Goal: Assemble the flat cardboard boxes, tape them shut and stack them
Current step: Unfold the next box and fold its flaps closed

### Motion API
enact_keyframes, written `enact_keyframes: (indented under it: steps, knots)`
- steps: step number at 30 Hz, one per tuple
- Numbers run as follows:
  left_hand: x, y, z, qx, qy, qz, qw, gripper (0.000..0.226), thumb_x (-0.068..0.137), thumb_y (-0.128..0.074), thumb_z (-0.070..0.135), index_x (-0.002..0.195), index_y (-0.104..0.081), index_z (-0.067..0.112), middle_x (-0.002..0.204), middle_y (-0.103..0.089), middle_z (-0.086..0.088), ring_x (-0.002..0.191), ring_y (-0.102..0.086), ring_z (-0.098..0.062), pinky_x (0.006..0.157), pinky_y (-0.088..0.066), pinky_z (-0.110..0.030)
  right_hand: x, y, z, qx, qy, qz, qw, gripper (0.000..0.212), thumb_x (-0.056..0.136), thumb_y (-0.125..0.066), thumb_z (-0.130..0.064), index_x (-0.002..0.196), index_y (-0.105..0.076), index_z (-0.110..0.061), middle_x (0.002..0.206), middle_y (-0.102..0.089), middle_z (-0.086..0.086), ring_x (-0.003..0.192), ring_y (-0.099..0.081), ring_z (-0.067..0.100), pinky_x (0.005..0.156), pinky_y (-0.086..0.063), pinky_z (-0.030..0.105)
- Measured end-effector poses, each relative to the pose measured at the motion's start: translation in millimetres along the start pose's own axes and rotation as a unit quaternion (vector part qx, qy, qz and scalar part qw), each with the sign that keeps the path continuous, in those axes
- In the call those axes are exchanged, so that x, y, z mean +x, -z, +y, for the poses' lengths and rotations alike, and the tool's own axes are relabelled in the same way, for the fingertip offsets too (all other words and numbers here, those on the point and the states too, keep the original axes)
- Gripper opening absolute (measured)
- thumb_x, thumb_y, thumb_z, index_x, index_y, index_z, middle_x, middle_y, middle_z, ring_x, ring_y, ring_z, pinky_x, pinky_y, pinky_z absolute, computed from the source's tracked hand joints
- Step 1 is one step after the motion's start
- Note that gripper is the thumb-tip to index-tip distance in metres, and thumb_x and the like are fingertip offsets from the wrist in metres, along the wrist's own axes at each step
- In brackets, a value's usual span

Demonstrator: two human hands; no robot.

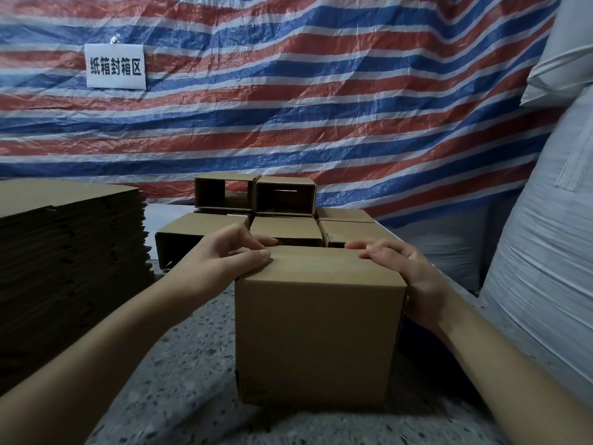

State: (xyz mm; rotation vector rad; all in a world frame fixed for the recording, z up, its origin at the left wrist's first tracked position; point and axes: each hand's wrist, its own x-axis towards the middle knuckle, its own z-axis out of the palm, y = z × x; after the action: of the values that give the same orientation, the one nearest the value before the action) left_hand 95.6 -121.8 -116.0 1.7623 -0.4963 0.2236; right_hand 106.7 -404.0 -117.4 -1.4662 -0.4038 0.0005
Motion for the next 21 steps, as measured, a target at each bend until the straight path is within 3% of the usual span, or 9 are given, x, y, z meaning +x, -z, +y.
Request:
enact_keyframes:
  steps: [3, 7, 8, 10, 12, 15, 17, 19, 21]
  knots:
    - [-0.9, 1.0, 1.5, 0.038, 0.003, -0.001, 0.999, 0.019, 0.076, -0.069, 0.031, 0.086, -0.066, 0.015, 0.111, -0.071, 0.018, 0.099, -0.067, -0.001, 0.073, -0.053, -0.015, 1.3, 0.1, 0.1, -0.018, 0.006, 0.001, 1.0, 0.022, 0.076, -0.064, -0.024, 0.075, -0.06, -0.002, 0.113, -0.073, 0.0, 0.099, -0.069, 0.011, 0.082, -0.051, 0.028]
    - [-1.5, 0.1, 13.8, 0.143, 0.019, 0.002, 0.99, 0.007, 0.094, -0.061, 0.022, 0.089, -0.067, 0.021, 0.112, -0.068, 0.021, 0.101, -0.065, -0.003, 0.086, -0.054, -0.027, 1.5, 1.2, -0.1, -0.035, 0.013, 0.002, 0.999, 0.02, 0.076, -0.064, -0.024, 0.071, -0.062, -0.005, 0.113, -0.073, 0.0, 0.098, -0.07, 0.01, 0.083, -0.05, 0.028]
    - [-2.3, -0.9, 19.1, 0.187, 0.009, 0.005, 0.982, 0.01, 0.095, -0.058, 0.027, 0.089, -0.067, 0.026, 0.114, -0.065, 0.024, 0.102, -0.063, -0.004, 0.088, -0.053, -0.028, 1.6, 1.6, -0.4, -0.037, 0.014, 0.002, 0.999, 0.019, 0.075, -0.065, -0.024, 0.071, -0.063, -0.005, 0.112, -0.073, 0.0, 0.098, -0.07, 0.009, 0.083, -0.05, 0.028]
    - [-7.2, -6.5, 30.6, 0.304, -0.052, 0.01, 0.951, 0.02, 0.094, -0.048, 0.045, 0.095, -0.066, 0.037, 0.113, -0.057, 0.03, 0.103, -0.055, 0.004, 0.085, -0.045, -0.015, 2.1, 2.1, -0.7, -0.045, 0.013, 0.001, 0.999, 0.019, 0.075, -0.065, -0.024, 0.073, -0.065, -0.005, 0.11, -0.074, -0.002, 0.099, -0.069, 0.008, 0.083, -0.049, 0.027]
    - [-15.0, -18.4, 40.9, 0.398, -0.13, 0.01, 0.908, 0.049, 0.09, -0.029, 0.064, 0.113, -0.064, 0.039, 0.115, -0.055, 0.03, 0.106, -0.047, 0.013, 0.086, -0.034, -0.005, 2.3, 2.6, -0.6, -0.053, 0.011, 0.003, 0.999, 0.02, 0.075, -0.065, -0.024, 0.076, -0.066, -0.004, 0.109, -0.074, -0.004, 0.101, -0.068, 0.009, 0.085, -0.049, 0.029]
    - [-25.2, -40.8, 47.2, 0.471, -0.165, -0.005, 0.867, 0.073, 0.089, -0.008, 0.072, 0.144, -0.043, 0.038, 0.145, -0.04, 0.026, 0.127, -0.024, 0.013, 0.109, -0.018, -0.017, 2.2, 2.6, -1.3, -0.062, 0.008, 0.005, 0.998, 0.023, 0.075, -0.065, -0.025, 0.079, -0.066, -0.002, 0.11, -0.073, -0.004, 0.103, -0.067, 0.011, 0.088, -0.049, 0.031]
    - [-28.6, -52.9, 44.4, 0.496, -0.161, -0.017, 0.853, 0.076, 0.087, 0.0, 0.069, 0.152, -0.026, 0.039, 0.156, -0.022, 0.024, 0.136, -0.016, 0.009, 0.11, -0.007, -0.018, 2.4, 2.9, -1.4, -0.065, 0.008, 0.006, 0.998, 0.025, 0.076, -0.064, -0.025, 0.082, -0.066, -0.001, 0.111, -0.072, -0.004, 0.104, -0.066, 0.011, 0.089, -0.049, 0.031]
    - [-29.5, -59.2, 38.4, 0.537, -0.166, -0.013, 0.827, 0.078, 0.087, 0.004, 0.066, 0.153, -0.025, 0.038, 0.157, -0.026, 0.02, 0.142, -0.025, 0.001, 0.111, -0.011, -0.02, 2.8, 3.4, -0.4, -0.067, 0.011, 0.007, 0.998, 0.024, 0.076, -0.065, -0.024, 0.081, -0.066, -0.001, 0.111, -0.073, -0.004, 0.104, -0.066, 0.009, 0.09, -0.049, 0.03]
    - [-28.9, -60.4, 35.3, 0.562, -0.176, -0.003, 0.808, 0.076, 0.09, 0.0, 0.064, 0.147, -0.04, 0.035, 0.149, -0.045, 0.016, 0.136, -0.042, -0.005, 0.108, -0.028, -0.023, 3.7, 3.7, 0.8, -0.076, 0.013, 0.004, 0.997, 0.017, 0.078, -0.065, -0.021, 0.077, -0.066, -0.004, 0.11, -0.073, -0.005, 0.101, -0.067, 0.006, 0.089, -0.048, 0.028]
